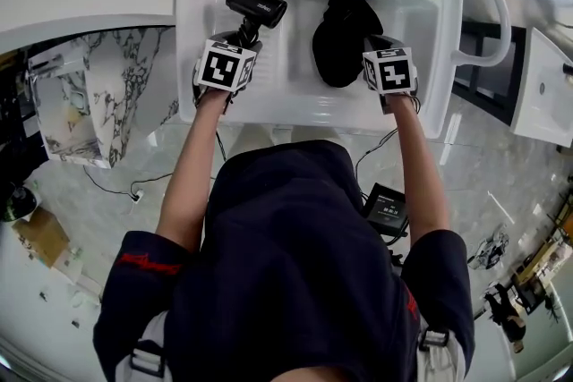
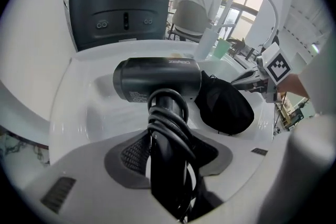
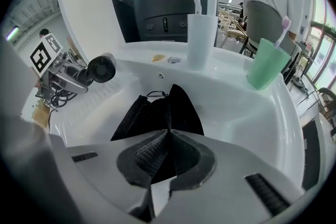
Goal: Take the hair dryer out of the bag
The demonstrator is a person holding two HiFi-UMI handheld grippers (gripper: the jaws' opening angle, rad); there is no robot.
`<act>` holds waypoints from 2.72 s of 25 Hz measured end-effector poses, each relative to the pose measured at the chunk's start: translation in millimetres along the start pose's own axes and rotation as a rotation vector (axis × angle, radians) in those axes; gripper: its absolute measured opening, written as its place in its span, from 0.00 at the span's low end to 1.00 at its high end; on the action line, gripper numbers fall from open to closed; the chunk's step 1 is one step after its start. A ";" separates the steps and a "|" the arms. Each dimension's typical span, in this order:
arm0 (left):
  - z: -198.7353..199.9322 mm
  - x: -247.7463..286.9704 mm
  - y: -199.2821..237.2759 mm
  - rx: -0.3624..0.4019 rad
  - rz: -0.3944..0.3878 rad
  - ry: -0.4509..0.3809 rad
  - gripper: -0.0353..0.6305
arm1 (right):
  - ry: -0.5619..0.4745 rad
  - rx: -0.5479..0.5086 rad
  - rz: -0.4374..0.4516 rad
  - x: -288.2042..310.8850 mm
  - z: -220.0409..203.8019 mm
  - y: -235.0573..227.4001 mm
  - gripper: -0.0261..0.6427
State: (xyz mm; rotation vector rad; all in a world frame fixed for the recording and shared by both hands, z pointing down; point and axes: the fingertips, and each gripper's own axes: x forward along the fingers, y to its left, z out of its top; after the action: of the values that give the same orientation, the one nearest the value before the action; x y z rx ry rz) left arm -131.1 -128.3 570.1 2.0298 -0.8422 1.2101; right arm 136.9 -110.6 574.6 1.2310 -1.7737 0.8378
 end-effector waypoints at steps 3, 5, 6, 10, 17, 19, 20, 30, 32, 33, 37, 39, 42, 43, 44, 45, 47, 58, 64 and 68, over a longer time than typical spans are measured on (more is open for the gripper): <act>-3.1 2.5 8.3 -0.043 0.027 -0.001 0.37 | 0.012 -0.031 0.031 7.7 3.6 7.7 0.10; -5.0 2.7 13.4 -0.076 0.041 -0.001 0.37 | 0.020 -0.056 0.058 14.1 6.8 15.0 0.10; -5.6 3.0 15.9 -0.093 0.045 -0.001 0.37 | 0.024 -0.069 0.069 17.1 9.1 18.4 0.10; -6.2 4.6 23.9 -0.146 0.060 0.004 0.37 | 0.033 -0.112 0.102 26.9 19.7 29.9 0.10; -2.0 5.4 30.3 -0.214 0.070 0.008 0.38 | 0.048 -0.145 0.134 37.3 26.8 42.0 0.10; -3.7 7.2 31.8 -0.225 0.072 0.013 0.38 | 0.051 -0.148 0.139 39.1 26.7 44.0 0.10; -4.5 8.2 32.4 -0.234 0.073 0.015 0.38 | 0.053 -0.149 0.141 39.9 26.7 44.9 0.10; 0.1 18.2 45.4 -0.263 0.112 0.018 0.38 | 0.068 -0.148 0.146 44.9 25.0 46.0 0.10; 1.8 18.3 47.1 -0.271 0.115 0.011 0.38 | 0.069 -0.148 0.146 45.6 26.1 45.7 0.10; 2.2 18.5 47.2 -0.272 0.116 0.009 0.38 | 0.069 -0.148 0.146 46.1 26.4 45.5 0.10; 0.6 19.4 45.8 -0.264 0.126 0.017 0.38 | 0.068 -0.144 0.148 48.0 25.9 46.8 0.10; -1.8 21.7 44.7 -0.264 0.144 0.029 0.38 | 0.068 -0.144 0.150 48.9 25.4 47.5 0.10; -7.0 26.0 44.5 -0.264 0.175 0.057 0.38 | 0.066 -0.145 0.153 49.8 27.3 48.1 0.10; -8.9 26.6 43.5 -0.258 0.178 0.071 0.38 | 0.064 -0.144 0.153 49.5 28.0 48.0 0.10; -10.9 27.0 42.2 -0.253 0.178 0.084 0.38 | 0.062 -0.142 0.154 48.9 28.5 47.6 0.10; -11.6 26.7 41.9 -0.248 0.181 0.091 0.39 | 0.060 -0.141 0.154 48.5 28.8 47.2 0.10; -5.6 23.6 46.1 -0.226 0.204 0.073 0.41 | 0.058 -0.140 0.154 48.3 28.7 46.1 0.10; -4.8 23.2 41.4 -0.109 0.271 0.089 0.52 | 0.063 -0.146 0.163 49.9 24.9 42.4 0.10; -4.2 16.0 41.3 -0.105 0.274 0.076 0.52 | 0.059 -0.146 0.166 47.0 25.2 41.8 0.10; -3.0 9.5 42.8 -0.097 0.271 0.062 0.52 | 0.050 -0.134 0.164 44.3 25.8 43.2 0.10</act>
State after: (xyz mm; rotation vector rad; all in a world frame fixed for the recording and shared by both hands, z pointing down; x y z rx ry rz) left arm -162.3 -153.8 587.9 1.8337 -1.1512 1.3419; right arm 80.6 -137.9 598.8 0.9803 -1.8770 0.8205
